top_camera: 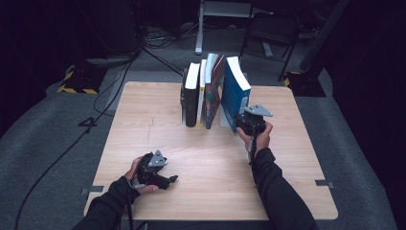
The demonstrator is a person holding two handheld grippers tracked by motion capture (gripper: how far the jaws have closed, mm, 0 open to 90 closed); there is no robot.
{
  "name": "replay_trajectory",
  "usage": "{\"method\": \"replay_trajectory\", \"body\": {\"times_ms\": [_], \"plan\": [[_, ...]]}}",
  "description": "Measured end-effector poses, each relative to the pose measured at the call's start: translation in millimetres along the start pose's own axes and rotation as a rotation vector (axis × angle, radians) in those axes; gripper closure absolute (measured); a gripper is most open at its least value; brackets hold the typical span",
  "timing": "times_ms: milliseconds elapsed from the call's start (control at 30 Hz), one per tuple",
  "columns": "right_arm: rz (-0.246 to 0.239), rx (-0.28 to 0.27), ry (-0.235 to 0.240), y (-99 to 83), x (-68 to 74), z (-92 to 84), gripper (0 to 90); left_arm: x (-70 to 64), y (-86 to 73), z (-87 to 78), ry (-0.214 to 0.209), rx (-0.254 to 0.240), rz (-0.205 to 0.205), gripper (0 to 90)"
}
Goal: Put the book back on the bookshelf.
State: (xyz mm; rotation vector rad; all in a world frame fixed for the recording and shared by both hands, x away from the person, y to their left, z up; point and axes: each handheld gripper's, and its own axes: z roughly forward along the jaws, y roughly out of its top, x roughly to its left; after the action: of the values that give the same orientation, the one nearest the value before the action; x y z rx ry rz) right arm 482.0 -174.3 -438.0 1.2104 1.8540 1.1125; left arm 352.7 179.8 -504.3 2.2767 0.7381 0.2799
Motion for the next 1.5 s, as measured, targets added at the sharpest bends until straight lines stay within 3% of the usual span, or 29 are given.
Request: {"method": "replay_trajectory", "body": {"times_ms": [167, 400, 867, 900, 1067, 1200, 1500], "plan": [[0.013, -0.001, -0.009, 0.0, 1.6, 1.2, 59.3, -0.3, 0.0, 0.0, -0.001, 0.000, 0.001, 17.3], [0.014, 0.022, 0.023, 1.6, -5.6, -0.3, 51.8, -0.2, 0.0, 0.0, -0.002, 0.000, 0.001, 17.3], [-0.073, 0.070, 0.066, 11.6, -11.3, -12.8, 49.4, -0.2, 0.0, 0.1, -0.002, 0.000, 0.000, 17.2], [-0.103, 0.087, 0.071, 13.4, -11.7, -13.8, 46.5, -0.2, 0.1, 0.2, -0.002, 0.000, 0.000, 17.1], [-0.144, 0.120, 0.089, 16.6, -14.0, -16.4, 41.1, -0.1, 0.2, 0.3, -0.003, 0.000, 0.000, 17.0], [-0.214, 0.150, 0.105, 20.8, -14.2, -20.0, 36.4, -0.1, 0.2, 0.3, -0.003, 0.000, 0.000, 17.0], [-0.255, 0.173, 0.125, 24.7, -15.2, -26.2, 29.8, -0.2, 0.2, 0.3, -0.003, 0.000, 0.000, 17.0]]}}
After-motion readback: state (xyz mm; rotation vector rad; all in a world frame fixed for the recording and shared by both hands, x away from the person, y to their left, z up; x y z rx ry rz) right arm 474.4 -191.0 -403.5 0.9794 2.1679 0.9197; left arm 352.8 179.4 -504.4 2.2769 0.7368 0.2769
